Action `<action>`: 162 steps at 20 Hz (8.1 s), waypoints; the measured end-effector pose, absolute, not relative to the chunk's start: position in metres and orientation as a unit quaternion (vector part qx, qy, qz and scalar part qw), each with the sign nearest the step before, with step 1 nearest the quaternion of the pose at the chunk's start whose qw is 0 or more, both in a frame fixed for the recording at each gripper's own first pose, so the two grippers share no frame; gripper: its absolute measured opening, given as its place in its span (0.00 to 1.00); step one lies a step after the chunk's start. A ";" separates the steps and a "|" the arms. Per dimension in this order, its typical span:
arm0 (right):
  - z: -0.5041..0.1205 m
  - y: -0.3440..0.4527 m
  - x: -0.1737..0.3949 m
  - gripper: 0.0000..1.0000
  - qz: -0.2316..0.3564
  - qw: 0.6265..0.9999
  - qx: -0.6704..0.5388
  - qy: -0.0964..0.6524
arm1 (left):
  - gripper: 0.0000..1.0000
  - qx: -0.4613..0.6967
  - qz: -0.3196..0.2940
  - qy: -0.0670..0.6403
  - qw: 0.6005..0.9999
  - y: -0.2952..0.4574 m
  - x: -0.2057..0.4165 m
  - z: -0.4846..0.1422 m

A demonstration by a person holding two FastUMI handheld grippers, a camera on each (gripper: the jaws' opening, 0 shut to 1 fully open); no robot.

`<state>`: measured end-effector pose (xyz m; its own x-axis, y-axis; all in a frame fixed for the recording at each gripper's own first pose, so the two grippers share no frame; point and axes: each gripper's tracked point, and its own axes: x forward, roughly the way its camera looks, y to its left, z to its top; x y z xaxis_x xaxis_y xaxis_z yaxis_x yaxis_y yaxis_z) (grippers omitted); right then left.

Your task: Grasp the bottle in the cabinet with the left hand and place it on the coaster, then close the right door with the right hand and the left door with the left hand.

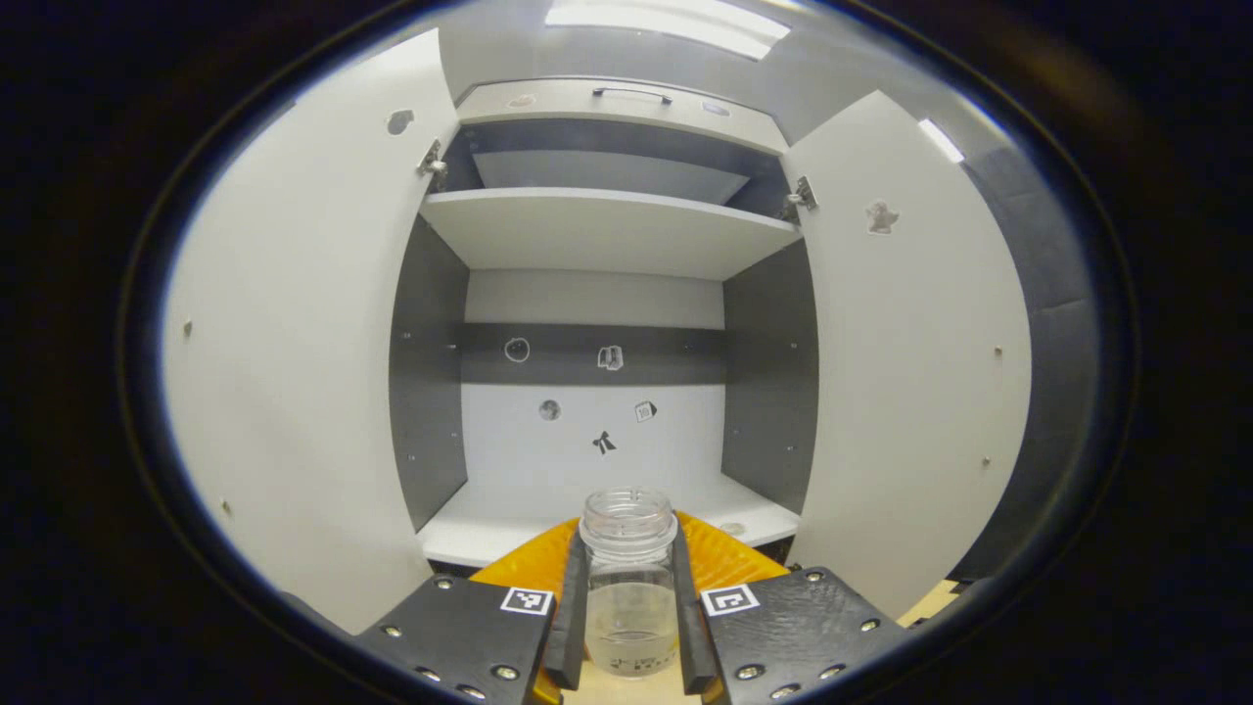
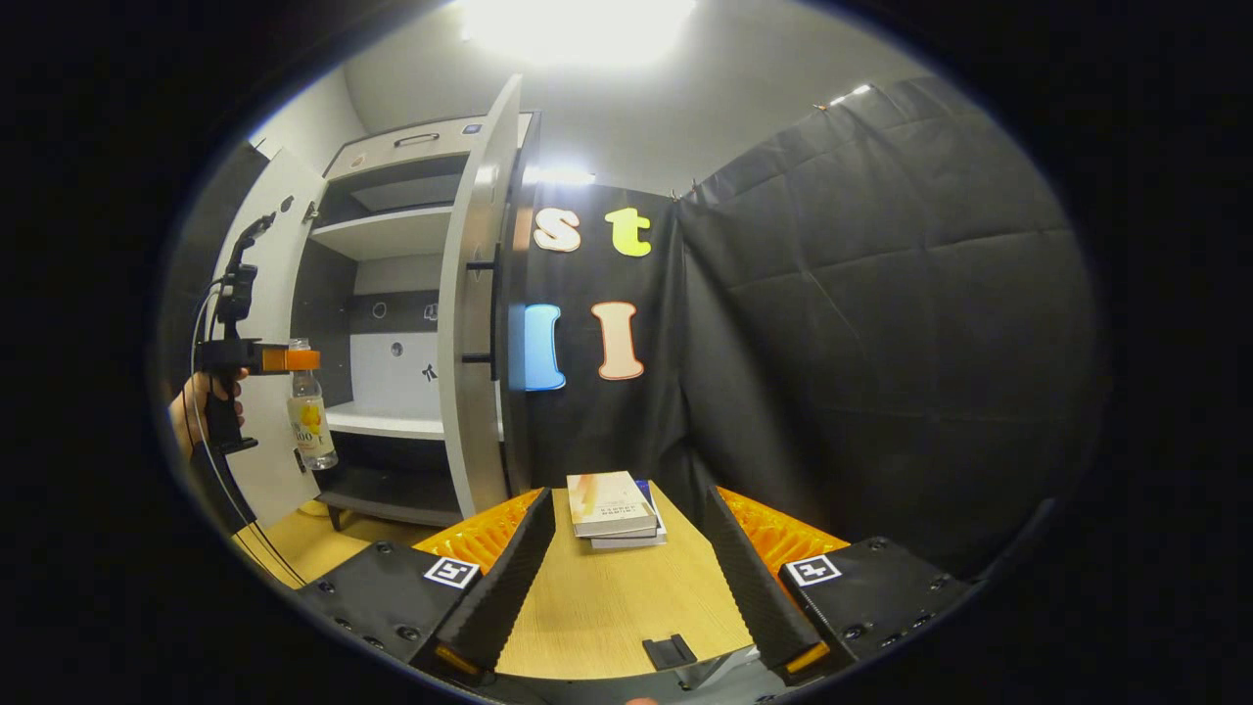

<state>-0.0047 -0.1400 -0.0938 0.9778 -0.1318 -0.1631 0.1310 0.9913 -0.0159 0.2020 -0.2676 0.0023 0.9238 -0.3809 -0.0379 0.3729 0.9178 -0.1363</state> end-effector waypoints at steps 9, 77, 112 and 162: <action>-0.100 -0.132 -0.022 0.98 -0.053 0.995 -0.006 0.085 | 0.40 -0.079 -0.188 0.051 0.978 -0.256 0.163 -0.054; -0.017 -0.145 0.109 0.98 -0.025 0.998 0.020 0.045 | 0.77 -0.026 -0.034 0.078 0.996 -0.133 0.039 -0.081; -0.001 -0.034 0.155 0.96 -0.080 0.995 -0.020 0.059 | 0.77 -0.053 0.048 0.072 0.995 0.096 0.083 -0.084; -0.084 0.033 0.106 0.98 -0.039 0.991 -0.027 0.121 | 0.77 -0.053 -0.031 0.054 0.997 0.110 0.180 0.015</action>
<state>0.1060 0.0325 -0.0840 0.9674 -0.0845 -0.2385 0.0715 0.9955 -0.0627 0.1798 0.1097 0.0146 0.9923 -0.0673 -0.1043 0.0559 0.9925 -0.1090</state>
